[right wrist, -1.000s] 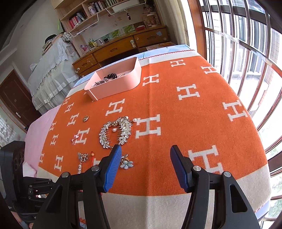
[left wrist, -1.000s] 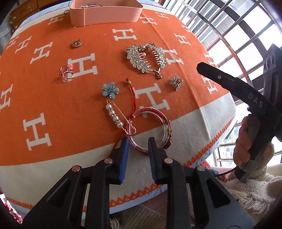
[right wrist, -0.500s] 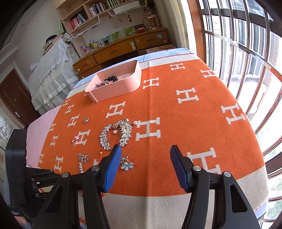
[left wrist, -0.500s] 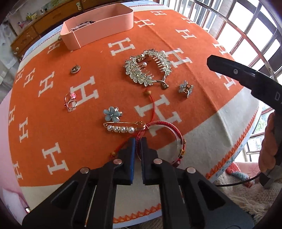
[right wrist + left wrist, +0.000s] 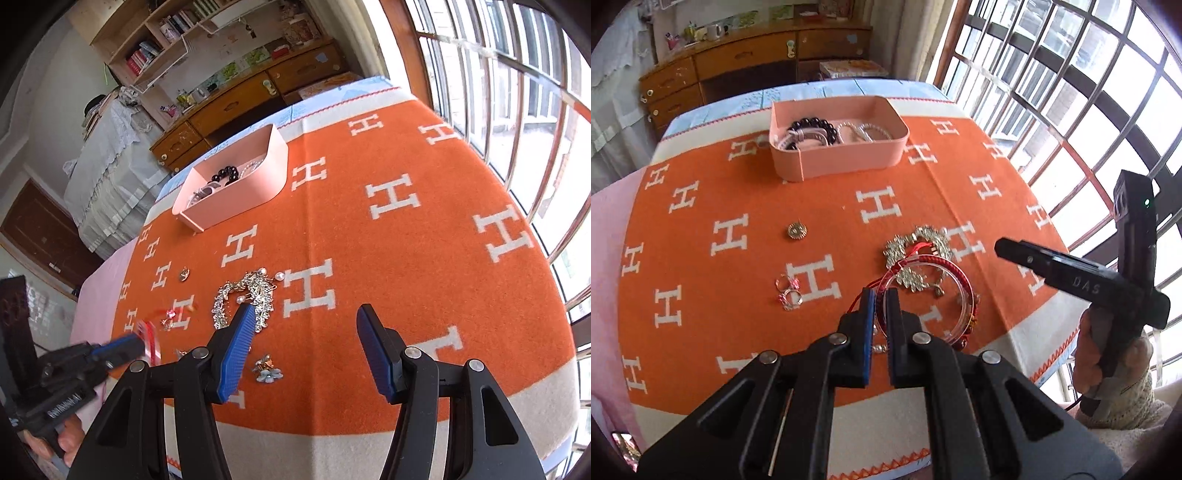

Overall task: Organize jewelry
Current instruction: 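Grasp silver leaf hair comb with right tool while left tool lifts red bracelet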

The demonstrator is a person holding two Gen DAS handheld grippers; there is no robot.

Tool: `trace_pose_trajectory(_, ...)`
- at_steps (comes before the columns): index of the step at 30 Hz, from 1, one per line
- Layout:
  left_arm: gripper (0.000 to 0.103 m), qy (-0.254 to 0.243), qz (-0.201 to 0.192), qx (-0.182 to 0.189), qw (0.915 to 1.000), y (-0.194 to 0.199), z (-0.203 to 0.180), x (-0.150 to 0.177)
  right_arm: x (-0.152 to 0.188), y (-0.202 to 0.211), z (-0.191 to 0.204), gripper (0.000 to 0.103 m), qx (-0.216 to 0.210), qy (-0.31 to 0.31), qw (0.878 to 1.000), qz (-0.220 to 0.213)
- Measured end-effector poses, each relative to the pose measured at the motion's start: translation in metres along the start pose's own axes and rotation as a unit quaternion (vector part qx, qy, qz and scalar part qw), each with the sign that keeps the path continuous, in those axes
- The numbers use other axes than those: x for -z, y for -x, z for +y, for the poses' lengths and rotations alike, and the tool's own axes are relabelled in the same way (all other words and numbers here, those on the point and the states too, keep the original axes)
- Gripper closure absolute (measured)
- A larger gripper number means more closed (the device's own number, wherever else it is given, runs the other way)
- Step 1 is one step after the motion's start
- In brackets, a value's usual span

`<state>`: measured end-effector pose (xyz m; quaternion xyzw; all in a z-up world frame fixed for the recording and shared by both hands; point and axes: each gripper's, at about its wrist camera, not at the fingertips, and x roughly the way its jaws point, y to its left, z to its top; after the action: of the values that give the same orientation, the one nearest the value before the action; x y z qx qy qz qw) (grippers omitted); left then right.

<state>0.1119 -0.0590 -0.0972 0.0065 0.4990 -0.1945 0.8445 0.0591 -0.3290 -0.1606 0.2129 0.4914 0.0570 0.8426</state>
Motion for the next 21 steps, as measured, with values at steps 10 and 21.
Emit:
trace_pose_trajectory(10,0.099,0.021,-0.046,-0.012,0.9987,0.028,0.015,-0.031,-0.026,-0.053,0.045,0.048,0.010,0.057,0.997,0.054)
trace_pose_trajectory(21,0.099,0.036,-0.047,-0.018,0.9981,0.021,0.026,-0.036,-0.024,-0.094,0.078,0.074,0.060,0.145,0.984,0.084)
